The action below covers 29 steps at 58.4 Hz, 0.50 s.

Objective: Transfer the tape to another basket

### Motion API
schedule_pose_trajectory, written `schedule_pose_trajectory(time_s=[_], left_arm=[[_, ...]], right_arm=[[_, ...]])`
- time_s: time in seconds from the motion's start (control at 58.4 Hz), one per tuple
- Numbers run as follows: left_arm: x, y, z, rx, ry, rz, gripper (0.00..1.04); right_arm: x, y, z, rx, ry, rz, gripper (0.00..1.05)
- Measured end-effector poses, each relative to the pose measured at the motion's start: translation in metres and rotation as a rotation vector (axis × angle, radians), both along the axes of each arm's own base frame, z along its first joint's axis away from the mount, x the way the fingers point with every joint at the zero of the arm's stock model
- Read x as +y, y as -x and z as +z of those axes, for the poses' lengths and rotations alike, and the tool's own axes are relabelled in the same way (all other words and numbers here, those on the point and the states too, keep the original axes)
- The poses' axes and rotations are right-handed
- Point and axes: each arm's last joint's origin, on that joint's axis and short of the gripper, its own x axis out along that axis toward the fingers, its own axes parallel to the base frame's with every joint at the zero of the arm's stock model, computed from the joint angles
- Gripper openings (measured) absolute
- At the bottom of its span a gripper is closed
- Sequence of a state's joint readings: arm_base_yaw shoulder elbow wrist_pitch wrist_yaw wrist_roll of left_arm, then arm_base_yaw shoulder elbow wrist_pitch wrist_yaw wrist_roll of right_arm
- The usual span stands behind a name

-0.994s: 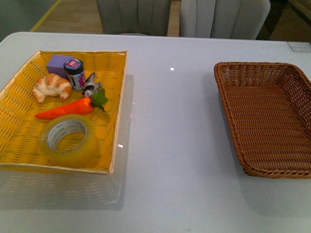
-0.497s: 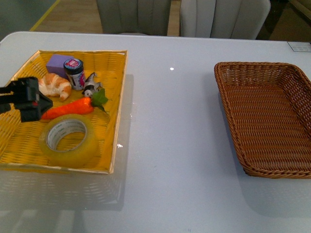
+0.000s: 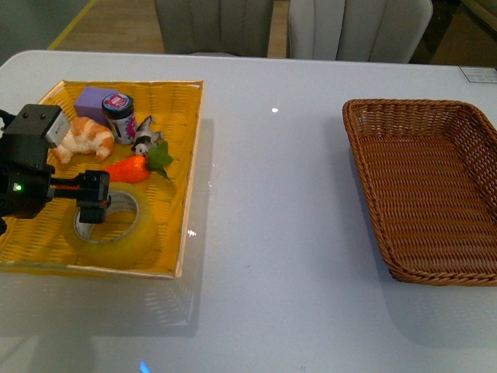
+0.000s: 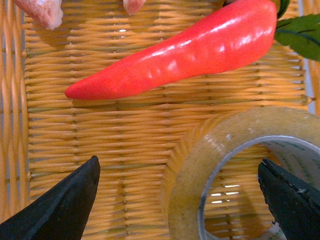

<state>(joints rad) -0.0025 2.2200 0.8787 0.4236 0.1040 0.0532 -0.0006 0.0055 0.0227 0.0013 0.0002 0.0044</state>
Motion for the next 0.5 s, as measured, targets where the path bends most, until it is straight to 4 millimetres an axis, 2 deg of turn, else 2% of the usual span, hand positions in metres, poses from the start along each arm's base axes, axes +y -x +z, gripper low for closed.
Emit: schedule_pose_trajectory(time_s=[0.206,0.411,0.497], left_arm=[[0.002,-0.005,-0.011,0.019,-0.029,-0.026,0.95],[0.002,-0.007,-0.022,0.054,-0.054,-0.055,0.57],[0.002,-0.007,-0.022,0.054,-0.05,-0.059,0.45]], right_arm=[[0.0,0.0,0.0,0.0,0.0,0.0,0.96],[0.0,0.0,0.0,0.0,0.0,0.0,0.96],[0.0,0.0,0.0,0.0,0.0,0.0,0.96]])
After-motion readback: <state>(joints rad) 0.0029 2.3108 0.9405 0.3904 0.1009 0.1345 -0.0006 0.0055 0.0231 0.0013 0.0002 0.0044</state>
